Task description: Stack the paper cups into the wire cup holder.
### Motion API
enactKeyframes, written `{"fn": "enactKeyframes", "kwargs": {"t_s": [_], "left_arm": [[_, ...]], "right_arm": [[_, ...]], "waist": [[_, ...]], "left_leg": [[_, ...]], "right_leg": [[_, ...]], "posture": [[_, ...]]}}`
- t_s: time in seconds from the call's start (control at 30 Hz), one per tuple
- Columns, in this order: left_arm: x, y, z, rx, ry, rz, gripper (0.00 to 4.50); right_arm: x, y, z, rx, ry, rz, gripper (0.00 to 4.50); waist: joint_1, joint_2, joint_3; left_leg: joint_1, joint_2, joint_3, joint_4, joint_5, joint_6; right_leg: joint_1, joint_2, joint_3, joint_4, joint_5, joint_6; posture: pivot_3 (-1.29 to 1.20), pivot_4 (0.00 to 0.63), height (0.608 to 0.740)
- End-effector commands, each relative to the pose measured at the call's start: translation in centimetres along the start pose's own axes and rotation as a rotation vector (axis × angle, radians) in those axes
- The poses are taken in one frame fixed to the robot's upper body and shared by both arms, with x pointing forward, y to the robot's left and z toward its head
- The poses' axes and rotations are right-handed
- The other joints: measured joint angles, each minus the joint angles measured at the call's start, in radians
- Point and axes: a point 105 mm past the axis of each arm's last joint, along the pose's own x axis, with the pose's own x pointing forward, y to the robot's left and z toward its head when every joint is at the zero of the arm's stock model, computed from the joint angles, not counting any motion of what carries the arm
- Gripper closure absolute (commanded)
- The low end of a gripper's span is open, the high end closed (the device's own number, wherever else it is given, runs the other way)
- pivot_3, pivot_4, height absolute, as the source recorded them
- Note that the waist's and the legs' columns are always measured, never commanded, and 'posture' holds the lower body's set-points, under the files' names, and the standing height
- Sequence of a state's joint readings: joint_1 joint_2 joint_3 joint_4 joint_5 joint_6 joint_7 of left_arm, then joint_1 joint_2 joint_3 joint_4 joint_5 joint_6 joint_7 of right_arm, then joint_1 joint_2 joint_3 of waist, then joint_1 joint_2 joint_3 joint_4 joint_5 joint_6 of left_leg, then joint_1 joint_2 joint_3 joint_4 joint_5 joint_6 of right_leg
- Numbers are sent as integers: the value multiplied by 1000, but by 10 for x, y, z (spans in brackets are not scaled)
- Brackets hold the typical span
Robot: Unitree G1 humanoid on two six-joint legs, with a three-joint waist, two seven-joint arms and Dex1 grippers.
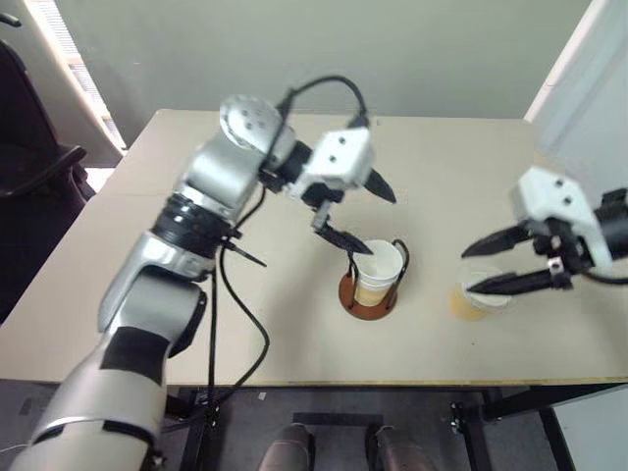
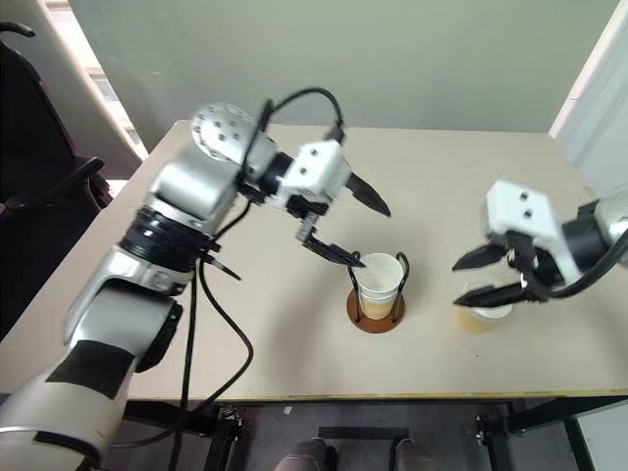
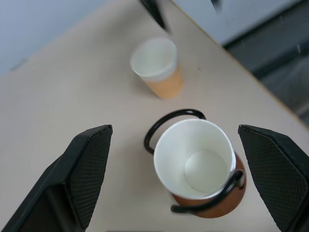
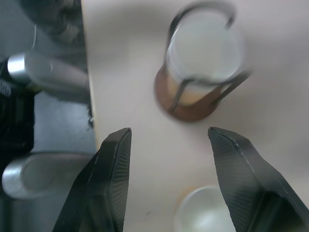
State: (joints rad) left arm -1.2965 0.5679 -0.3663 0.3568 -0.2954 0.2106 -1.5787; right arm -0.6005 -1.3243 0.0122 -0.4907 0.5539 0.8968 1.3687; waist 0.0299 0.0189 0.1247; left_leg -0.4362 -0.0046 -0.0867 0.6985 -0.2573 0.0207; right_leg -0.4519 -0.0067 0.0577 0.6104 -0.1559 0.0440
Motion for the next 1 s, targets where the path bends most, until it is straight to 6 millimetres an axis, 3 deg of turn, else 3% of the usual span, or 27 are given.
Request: {"fn": "enactKeyframes", "kwargs": {"t_s": [0.03, 0.2, 0.4, 0.73, 0.87, 1.0], "left_arm": [[-25, -10, 14, -42, -96, 29, 23], [-45, -17, 5, -113, -67, 124, 23], [-63, -25, -8, -190, -33, 232, 23], [-70, -37, -18, -259, -23, 322, 23], [-74, -42, -25, -286, -13, 344, 0], [-78, -45, -33, -301, -1, 357, 0]], "right_arm": [[4, -2, -14, -41, 75, -88, 1904], [15, -10, -43, 0, 144, -125, 1904], [11, -25, -72, 9, 236, -164, 1904], [27, -31, -81, -50, 275, -122, 1904], [38, -32, -71, -91, 251, -110, 2837], [40, -35, -67, -139, 254, -115, 4286]], "waist": [[-1, 0, 0], [1, 0, 0], [-1, 0, 0], [-5, 0, 0], [-11, 0, 0], [-9, 0, 0]], "left_leg": [[0, 0, 0, 0, 0, 0], [1, 0, 1, 1, 0, 2], [2, 0, 3, 2, -1, 3], [3, 0, 4, 1, 0, 3], [5, 0, 5, 1, 0, 3], [5, 0, 6, 1, 0, 3]], "right_leg": [[0, 0, 0, 0, 0, 0], [1, -1, 1, 0, 2, 3], [2, -1, 2, 0, 5, 4], [2, -1, 2, 0, 5, 3], [2, -1, 3, 0, 5, 3], [3, -1, 3, 0, 5, 2]], "posture": [[0, 150, 740], [0, 150, 740], [0, 150, 740], [0, 150, 740], [0, 150, 740], [0, 150, 740]]}}
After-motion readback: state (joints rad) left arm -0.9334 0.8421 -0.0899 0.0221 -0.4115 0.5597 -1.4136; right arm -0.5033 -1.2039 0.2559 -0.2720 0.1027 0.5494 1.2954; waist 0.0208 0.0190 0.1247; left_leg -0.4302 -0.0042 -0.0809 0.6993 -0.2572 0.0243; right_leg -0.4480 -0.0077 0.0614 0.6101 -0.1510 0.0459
